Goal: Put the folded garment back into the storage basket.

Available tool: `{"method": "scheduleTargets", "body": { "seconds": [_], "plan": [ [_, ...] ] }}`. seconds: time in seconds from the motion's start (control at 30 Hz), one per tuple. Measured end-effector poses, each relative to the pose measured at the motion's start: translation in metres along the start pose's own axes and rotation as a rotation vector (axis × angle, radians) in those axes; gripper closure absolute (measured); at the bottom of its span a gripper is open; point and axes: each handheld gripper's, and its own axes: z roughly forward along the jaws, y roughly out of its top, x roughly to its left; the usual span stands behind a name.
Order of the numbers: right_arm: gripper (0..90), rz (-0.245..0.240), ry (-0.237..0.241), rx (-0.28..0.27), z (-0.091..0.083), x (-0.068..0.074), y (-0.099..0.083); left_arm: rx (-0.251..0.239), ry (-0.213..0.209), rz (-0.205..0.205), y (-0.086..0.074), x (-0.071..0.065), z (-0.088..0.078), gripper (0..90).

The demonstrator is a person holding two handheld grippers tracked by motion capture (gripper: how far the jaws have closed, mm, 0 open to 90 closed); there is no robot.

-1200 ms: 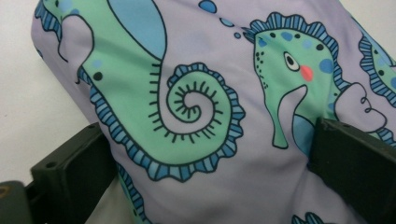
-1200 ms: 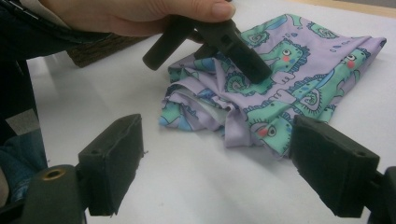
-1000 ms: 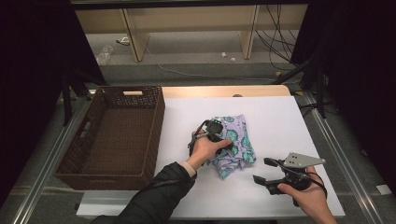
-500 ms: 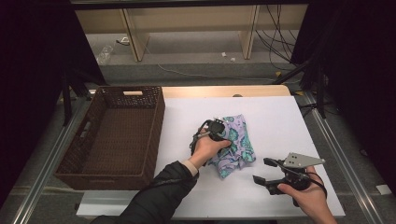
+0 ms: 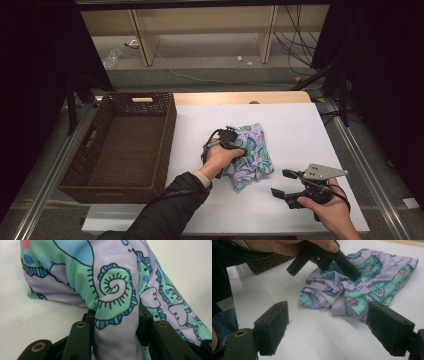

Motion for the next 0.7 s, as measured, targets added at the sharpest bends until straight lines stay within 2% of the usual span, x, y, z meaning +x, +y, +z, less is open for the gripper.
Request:
{"method": "scheduleTargets", "body": {
  "seconds": [0.1,0.27,0.53,0.7],
  "plan": [
    [19.1,0.002,-0.001,0.0,0.0,0.0,0.0,-0.011,-0.042,-0.031,0.0,0.004,-0.003,65.6],
    [19.0,0.004,-0.001,0.002,-0.001,-0.001,0.0,-0.007,-0.052,-0.018,0.001,0.004,-0.01,66.4],
    [19.0,0.002,-0.005,0.004,-0.001,-0.001,0.0,-0.037,-0.116,-0.045,0.004,0.003,-0.02,66.4],
    [19.0,0.005,-0.004,0.002,-0.001,-0.001,0.0,-0.044,-0.133,-0.034,0.005,0.002,-0.028,66.3]
  ]
}}
